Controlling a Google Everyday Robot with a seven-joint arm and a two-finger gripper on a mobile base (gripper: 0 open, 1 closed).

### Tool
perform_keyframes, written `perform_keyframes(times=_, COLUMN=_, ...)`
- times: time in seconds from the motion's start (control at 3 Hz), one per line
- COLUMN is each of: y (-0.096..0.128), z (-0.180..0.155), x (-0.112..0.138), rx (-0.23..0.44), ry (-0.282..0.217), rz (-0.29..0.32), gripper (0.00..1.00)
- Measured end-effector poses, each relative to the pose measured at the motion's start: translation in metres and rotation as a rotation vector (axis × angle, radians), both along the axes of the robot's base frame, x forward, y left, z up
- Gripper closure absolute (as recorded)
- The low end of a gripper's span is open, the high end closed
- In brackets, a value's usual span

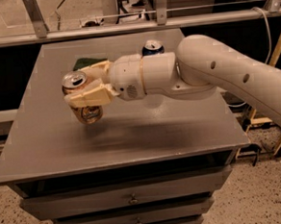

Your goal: Place orange can upright

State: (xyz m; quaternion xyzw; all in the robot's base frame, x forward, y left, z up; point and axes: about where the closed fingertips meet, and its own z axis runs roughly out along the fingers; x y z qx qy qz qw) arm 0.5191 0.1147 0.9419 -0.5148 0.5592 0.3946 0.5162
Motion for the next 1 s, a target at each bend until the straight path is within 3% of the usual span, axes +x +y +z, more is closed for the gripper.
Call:
perform_keyframes(times=0.33, y=-0.002, z=-0.011, x=-0.001, rx=0.016, ry=-0.013, rz=-0.013, gripper=1.0)
perform_keyframes(times=0.67, y=-0.006, z=-0.025, x=-0.002, rx=0.017, ry=-0.005, rz=-0.019, gripper=0.83)
perform_keyframes(times=1.0, y=-0.008, z=-0.035, x=-0.004, rx=0.011, ry=0.002, rz=-0.022, gripper=0.59)
